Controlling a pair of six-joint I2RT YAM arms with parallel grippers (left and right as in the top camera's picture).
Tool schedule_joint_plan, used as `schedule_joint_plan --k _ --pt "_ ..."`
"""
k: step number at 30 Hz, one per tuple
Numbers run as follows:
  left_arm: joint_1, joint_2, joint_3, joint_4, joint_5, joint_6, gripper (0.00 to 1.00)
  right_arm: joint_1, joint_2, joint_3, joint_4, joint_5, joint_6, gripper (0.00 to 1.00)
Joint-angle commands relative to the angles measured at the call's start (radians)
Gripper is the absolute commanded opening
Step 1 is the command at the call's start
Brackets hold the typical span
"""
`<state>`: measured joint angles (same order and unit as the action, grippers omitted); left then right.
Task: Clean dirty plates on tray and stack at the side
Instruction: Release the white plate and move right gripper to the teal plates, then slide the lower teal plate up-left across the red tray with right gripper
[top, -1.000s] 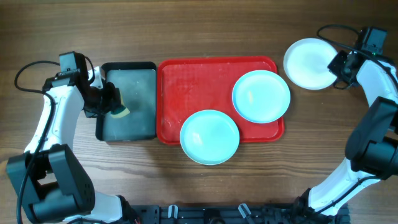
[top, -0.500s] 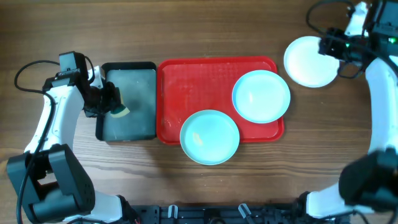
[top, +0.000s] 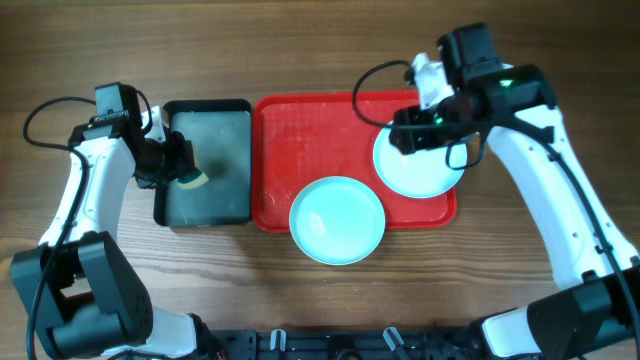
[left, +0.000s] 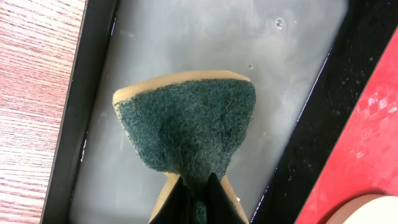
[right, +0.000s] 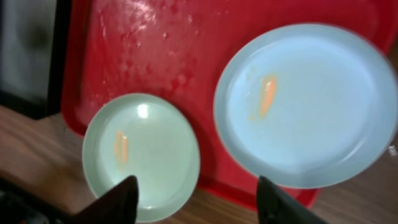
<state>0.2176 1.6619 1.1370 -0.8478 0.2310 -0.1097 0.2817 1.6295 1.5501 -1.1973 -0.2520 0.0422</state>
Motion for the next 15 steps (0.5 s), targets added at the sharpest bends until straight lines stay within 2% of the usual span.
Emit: schedule_joint_plan --k 1,6,10,15 --pt "-0.005 -0.026 -0.005 0.004 0.012 -0.003 0.04 0.057 0.017 -0.049 -0.032 -0.011 -0.012 0.53" --pt "-0.005 -0.026 -0.005 0.003 0.012 -0.003 0.04 0.113 0.018 -0.202 0.001 -0.011 0.019 0.50" --pt "-0.005 -0.026 -0.005 0.003 0.012 -0.003 0.04 0.133 0.018 -0.347 0.150 -0.011 0.069 0.39" --pt "-0.005 -0.026 -0.005 0.003 0.013 -0.003 0.04 0.140 0.018 -0.520 0.346 -0.019 0.122 0.35"
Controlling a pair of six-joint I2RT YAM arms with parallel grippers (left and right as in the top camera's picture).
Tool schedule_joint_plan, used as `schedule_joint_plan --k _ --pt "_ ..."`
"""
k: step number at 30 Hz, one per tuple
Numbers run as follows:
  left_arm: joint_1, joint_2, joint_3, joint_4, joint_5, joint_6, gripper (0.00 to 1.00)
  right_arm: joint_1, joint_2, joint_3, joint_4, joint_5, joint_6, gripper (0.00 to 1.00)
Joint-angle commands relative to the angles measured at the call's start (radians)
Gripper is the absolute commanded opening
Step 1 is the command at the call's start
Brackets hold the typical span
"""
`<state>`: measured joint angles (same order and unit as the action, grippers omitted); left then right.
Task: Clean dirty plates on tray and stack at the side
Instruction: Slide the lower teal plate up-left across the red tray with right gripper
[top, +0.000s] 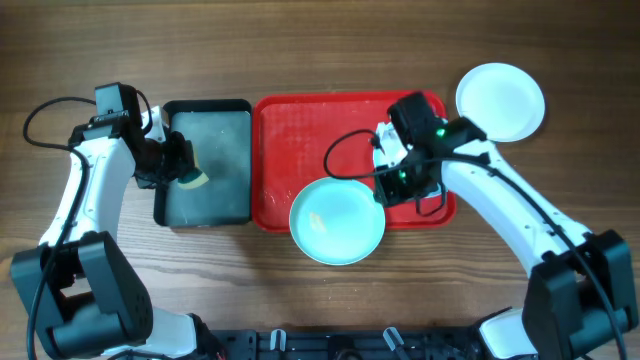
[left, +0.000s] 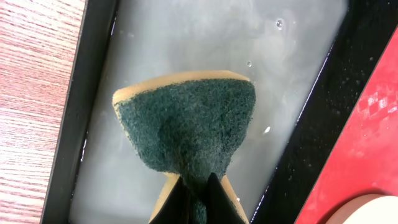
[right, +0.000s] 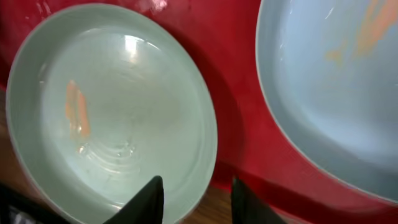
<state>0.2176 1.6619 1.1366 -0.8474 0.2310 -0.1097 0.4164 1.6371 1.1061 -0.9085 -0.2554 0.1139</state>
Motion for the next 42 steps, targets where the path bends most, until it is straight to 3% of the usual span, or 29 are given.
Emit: schedule_joint_plan --k 1,7,42 --pt "-0.005 -0.026 -0.005 0.003 0.013 -0.003 0.04 0.006 0.010 -0.101 0.090 -0.021 0.050 0.34" --pt "-0.005 -0.026 -0.005 0.003 0.013 -0.003 0.04 0.006 0.010 -0.160 0.194 -0.034 0.050 0.29" --pt "-0.005 -0.026 -0.005 0.003 0.016 -0.003 0.04 0.037 0.011 -0.196 0.228 0.048 0.055 0.16"
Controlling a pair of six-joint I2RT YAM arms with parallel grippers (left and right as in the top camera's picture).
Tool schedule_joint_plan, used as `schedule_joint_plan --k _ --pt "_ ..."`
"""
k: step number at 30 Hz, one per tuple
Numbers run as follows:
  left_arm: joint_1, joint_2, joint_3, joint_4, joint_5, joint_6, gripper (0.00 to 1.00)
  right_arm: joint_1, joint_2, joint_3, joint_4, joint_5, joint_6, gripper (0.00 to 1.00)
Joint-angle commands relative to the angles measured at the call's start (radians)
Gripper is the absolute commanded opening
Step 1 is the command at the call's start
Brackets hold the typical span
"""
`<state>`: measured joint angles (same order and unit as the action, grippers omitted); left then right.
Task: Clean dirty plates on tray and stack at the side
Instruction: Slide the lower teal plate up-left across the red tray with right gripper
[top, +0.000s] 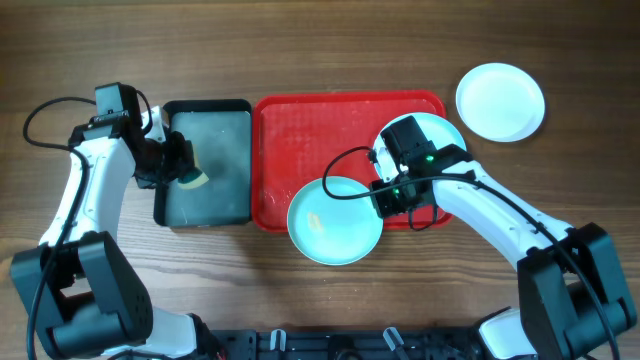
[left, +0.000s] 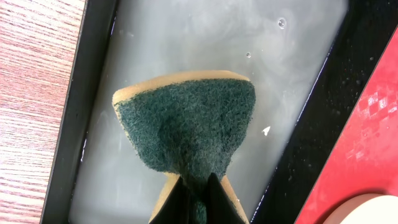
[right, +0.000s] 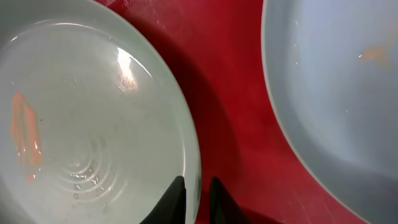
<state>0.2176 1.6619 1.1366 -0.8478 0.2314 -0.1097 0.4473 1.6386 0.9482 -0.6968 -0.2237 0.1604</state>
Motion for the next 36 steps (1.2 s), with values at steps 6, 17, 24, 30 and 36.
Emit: schedule_joint_plan --k 6,17,24,30,36 --pt "-0.005 -0.026 -0.005 0.003 0.015 -0.003 0.04 0.006 0.009 -0.057 0.068 0.013 0.026 0.09" --pt "-0.005 -0.026 -0.005 0.002 0.015 -0.003 0.04 0.006 0.009 -0.033 0.413 0.152 0.096 0.04" --pt "-0.005 -0.026 -0.005 0.003 0.015 -0.003 0.04 0.006 0.035 -0.043 0.581 0.243 0.209 0.04" --pt "-0.005 -0.026 -0.005 0.003 0.015 -0.003 0.04 0.006 0.153 -0.043 0.642 0.240 0.205 0.04" --pt "-0.005 -0.026 -0.005 0.003 0.015 -0.003 0.04 0.006 0.155 -0.042 0.675 0.220 0.181 0.04"
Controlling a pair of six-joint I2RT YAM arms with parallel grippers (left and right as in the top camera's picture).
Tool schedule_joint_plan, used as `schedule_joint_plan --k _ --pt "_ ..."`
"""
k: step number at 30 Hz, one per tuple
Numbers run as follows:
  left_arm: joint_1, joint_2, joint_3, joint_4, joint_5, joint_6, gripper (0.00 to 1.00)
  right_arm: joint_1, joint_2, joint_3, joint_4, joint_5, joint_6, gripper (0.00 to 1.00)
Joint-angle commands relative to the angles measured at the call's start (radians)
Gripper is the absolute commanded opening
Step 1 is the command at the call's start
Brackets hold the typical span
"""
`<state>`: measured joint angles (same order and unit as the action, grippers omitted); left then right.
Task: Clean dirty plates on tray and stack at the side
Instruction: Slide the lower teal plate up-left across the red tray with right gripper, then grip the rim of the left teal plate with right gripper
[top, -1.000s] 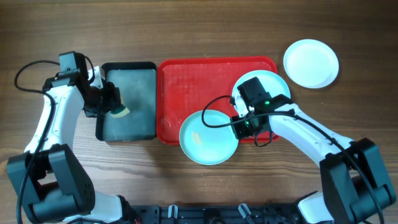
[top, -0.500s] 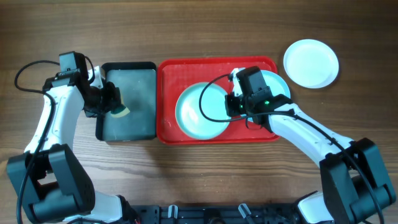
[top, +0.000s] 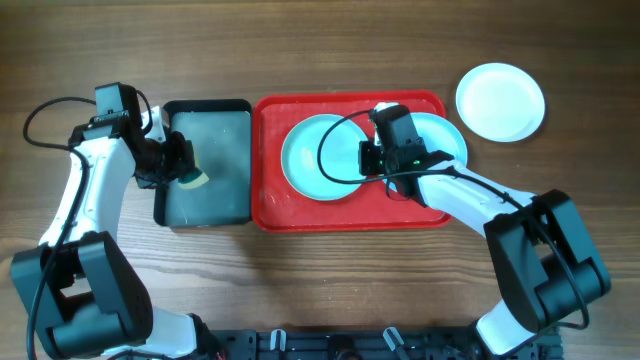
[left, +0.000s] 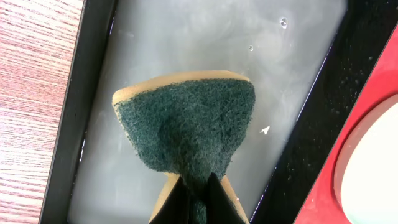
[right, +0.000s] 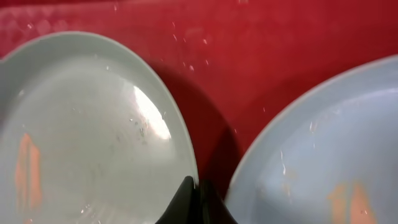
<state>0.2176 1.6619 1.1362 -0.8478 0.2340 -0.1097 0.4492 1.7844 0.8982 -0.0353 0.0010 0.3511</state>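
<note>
A pale green plate (top: 318, 158) with an orange smear (right: 28, 169) lies on the left half of the red tray (top: 275, 205). My right gripper (top: 372, 160) is shut on that plate's right rim, its tips (right: 196, 188) pinching the edge. Beside it on the tray sits a light blue plate (top: 445, 140), also smeared orange (right: 348, 199). A white plate (top: 500, 102) rests on the table at the right. My left gripper (left: 194, 186) is shut on a green-and-yellow sponge (left: 186, 124) over the black basin (top: 205, 215).
The basin holds cloudy water (left: 280, 68) and stands against the tray's left side. The right arm's black cable (top: 335, 150) loops over the green plate. Bare wooden tabletop (top: 330, 260) lies in front of the tray.
The green plate, which overhung the tray's front edge, now lies fully on the tray, further back and left. My right gripper has closed on its rim. The left arm is unchanged.
My right gripper was open high above the tray's two plates. It then sat low beside the green plate's right rim, then straddled that rim. Now it grips the rim and the plate is further onto the tray. The left gripper kept the sponge over the basin throughout.
</note>
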Motion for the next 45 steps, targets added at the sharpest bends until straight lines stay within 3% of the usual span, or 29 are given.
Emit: schedule_joint_plan --k 1,3,7,9,13,15,17,20,24,27,33,45 --pt "-0.005 -0.026 -0.004 0.003 0.013 -0.003 0.04 0.004 0.009 0.010 0.014 -0.005 -0.010 0.04" --pt "-0.005 -0.026 -0.004 0.003 0.013 -0.003 0.04 0.004 0.009 0.014 0.015 -0.005 -0.011 0.04" --pt "-0.005 -0.026 -0.004 0.003 0.013 -0.003 0.04 0.004 0.009 0.080 -0.034 -0.053 -0.045 0.31" --pt "-0.005 -0.026 -0.004 0.003 0.013 -0.003 0.04 0.004 0.009 0.134 -0.102 -0.054 -0.062 0.39" --pt "-0.005 -0.026 -0.004 0.003 0.013 -0.003 0.04 0.002 0.009 0.385 -0.435 -0.053 -0.237 0.55" --pt "-0.005 -0.026 -0.004 0.004 0.013 -0.003 0.04 -0.002 0.009 0.509 -0.592 -0.053 -0.294 0.58" --pt "-0.005 -0.026 -0.004 0.003 0.013 -0.003 0.04 -0.005 0.010 0.601 -0.690 -0.053 -0.326 0.58" --pt "-0.005 -0.026 -0.004 0.003 0.013 -0.003 0.04 -0.005 0.014 0.610 -0.702 -0.053 -0.356 0.45" --pt "-0.005 -0.026 -0.004 0.003 0.013 -0.003 0.04 -0.005 0.079 0.610 -0.771 -0.066 -0.375 0.45" --pt "-0.005 -0.026 -0.004 0.003 0.013 -0.003 0.04 -0.005 0.148 0.610 -0.763 -0.069 -0.377 0.44" --pt "-0.005 -0.026 -0.004 -0.008 0.013 -0.003 0.04 -0.004 0.273 0.609 -0.694 -0.068 -0.374 0.32" --pt "-0.005 -0.026 -0.004 -0.004 0.013 -0.003 0.04 -0.004 0.294 0.580 -0.645 0.004 -0.374 0.22"
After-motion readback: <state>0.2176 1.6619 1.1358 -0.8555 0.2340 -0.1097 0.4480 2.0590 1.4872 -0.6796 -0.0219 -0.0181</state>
